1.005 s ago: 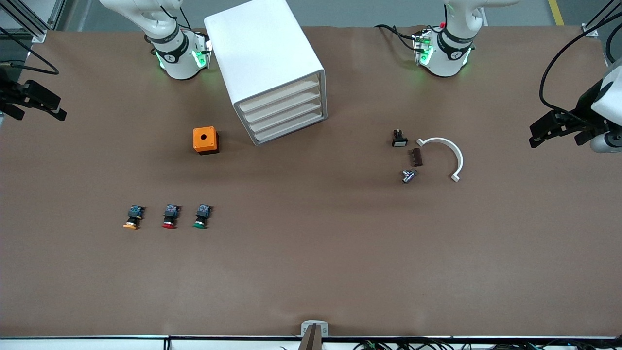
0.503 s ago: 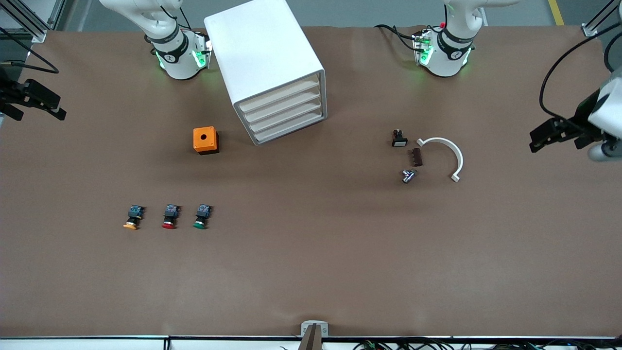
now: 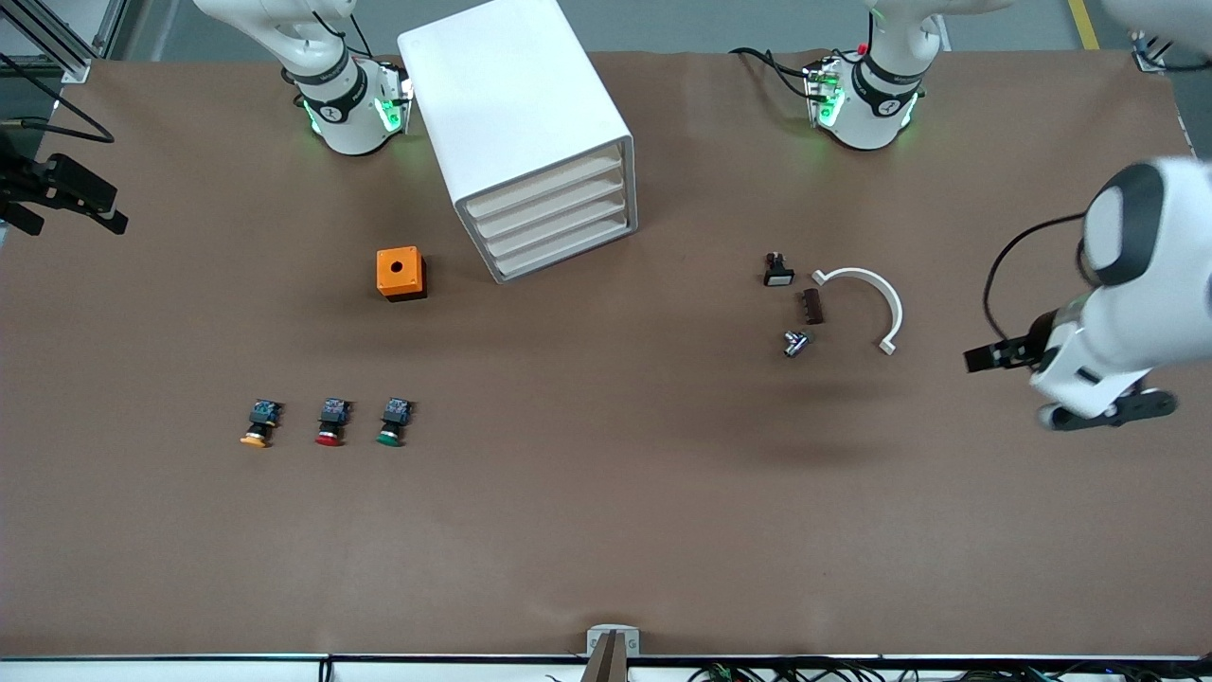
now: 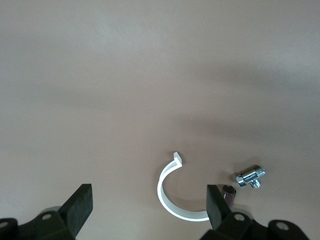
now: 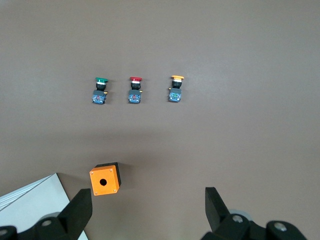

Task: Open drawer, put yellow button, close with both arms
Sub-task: 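Reach the left gripper to the top drawer front of the white cabinet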

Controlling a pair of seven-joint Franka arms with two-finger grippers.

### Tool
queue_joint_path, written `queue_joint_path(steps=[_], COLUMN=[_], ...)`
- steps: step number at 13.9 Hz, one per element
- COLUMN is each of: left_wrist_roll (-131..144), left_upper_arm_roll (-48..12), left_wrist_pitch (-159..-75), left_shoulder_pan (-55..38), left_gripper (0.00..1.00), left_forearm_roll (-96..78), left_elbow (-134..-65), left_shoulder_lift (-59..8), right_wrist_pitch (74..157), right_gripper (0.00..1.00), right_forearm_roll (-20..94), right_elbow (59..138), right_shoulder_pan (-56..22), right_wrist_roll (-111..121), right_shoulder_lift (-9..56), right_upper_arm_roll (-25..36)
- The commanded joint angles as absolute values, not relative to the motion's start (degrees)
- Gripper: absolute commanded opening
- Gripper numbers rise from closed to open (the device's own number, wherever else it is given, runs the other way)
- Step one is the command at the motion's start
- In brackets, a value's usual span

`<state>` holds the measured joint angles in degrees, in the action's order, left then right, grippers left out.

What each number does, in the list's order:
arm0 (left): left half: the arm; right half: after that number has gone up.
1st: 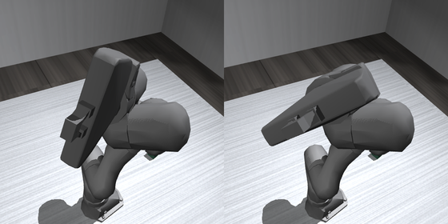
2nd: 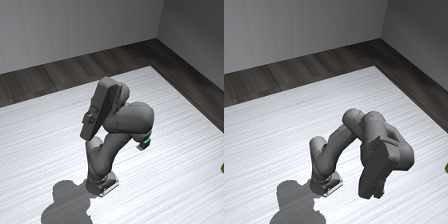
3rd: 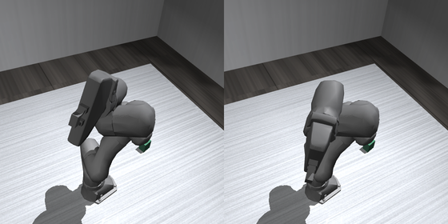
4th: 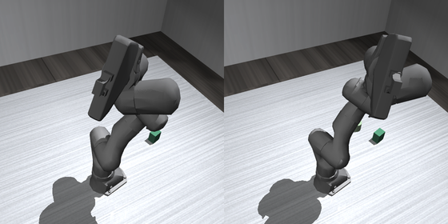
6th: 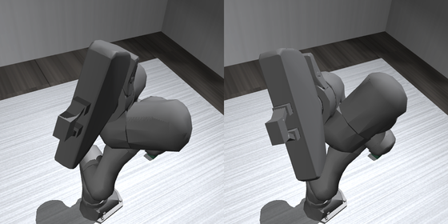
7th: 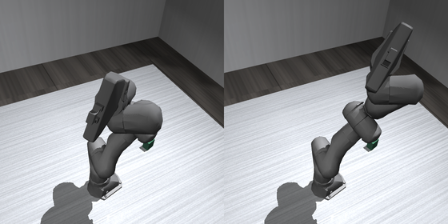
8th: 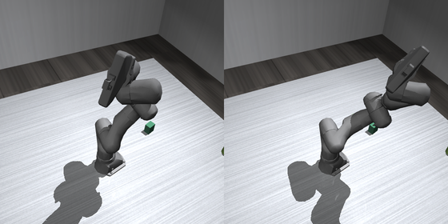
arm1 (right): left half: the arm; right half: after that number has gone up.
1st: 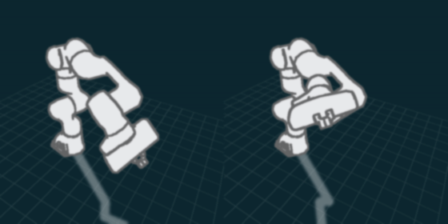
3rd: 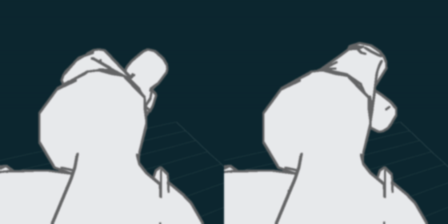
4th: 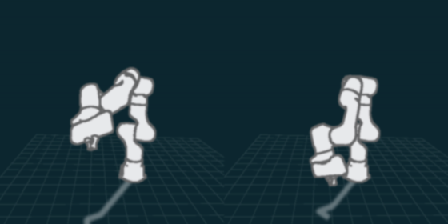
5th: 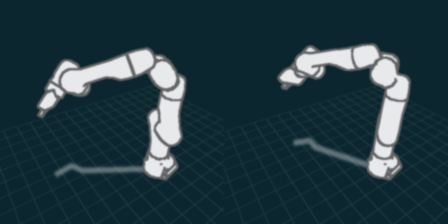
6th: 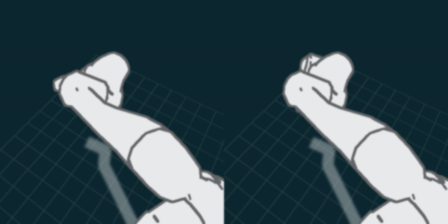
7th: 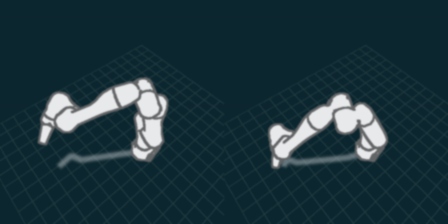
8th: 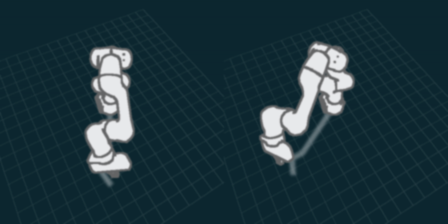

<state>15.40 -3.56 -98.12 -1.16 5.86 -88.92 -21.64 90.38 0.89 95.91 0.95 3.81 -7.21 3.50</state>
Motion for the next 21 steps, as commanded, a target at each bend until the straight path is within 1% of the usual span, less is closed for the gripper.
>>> queue_joint_path(steps=[1,4,6,9,10,17,19,21], left_wrist_roll=[22.3,35.6,42.9,51.7,55.7,96.4,107.3,114.7], left_upper_arm_roll=[-4.0,-4.2,-4.5,-4.4,-4.4,-4.5,-4.7,-4.7], left_wrist_pitch=[-97.0,-96.2,-93.4,-85.6,-84.4,-79.5,-76.4,-73.0], left_shoulder_pan=[-5.1,-10.3,-13.4,-16.5,-17.7,-22.5,-22.9,-23.0], left_gripper=[1.00,1.00,1.00,1.00,1.00,0.99,0.99,0.99], left_forearm_roll=[7.6,6.6,4.8,-6.4,-10.6,-31.9,-36.7,-42.9], left_elbow=[-87.8,-87.6,-86.8,-78.9,-78.1,-77.4,-76.0,-75.9], left_shoulder_lift=[-23.8,-26.1,-28.1,-33.3,-34.3,-38.5,-40.7,-41.0], right_wrist_pitch=[90.9,90.9,90.9,90.9,90.9,90.9,90.9,90.9], right_gripper=[1.00,1.00,1.00,1.00,1.00,1.00,1.00,1.00], right_forearm_roll=[0.3,0.3,0.3,0.3,0.3,0.3,0.3,0.3], right_elbow=[97.3,97.3,97.3,97.3,97.3,97.3,97.3,97.3], right_shoulder_pan=[0.6,0.7,0.6,0.6,0.6,0.6,0.6,0.6], right_wrist_roll=[4.0,4.0,4.0,4.0,4.0,4.0,4.0,4.0], right_shoulder_lift=[-8.8,-8.8,-8.8,-8.8,-8.8,-8.8,-8.8,-8.8], right_upper_arm_roll=[3.5,3.5,3.5,3.5,3.5,3.5,3.4,3.5])
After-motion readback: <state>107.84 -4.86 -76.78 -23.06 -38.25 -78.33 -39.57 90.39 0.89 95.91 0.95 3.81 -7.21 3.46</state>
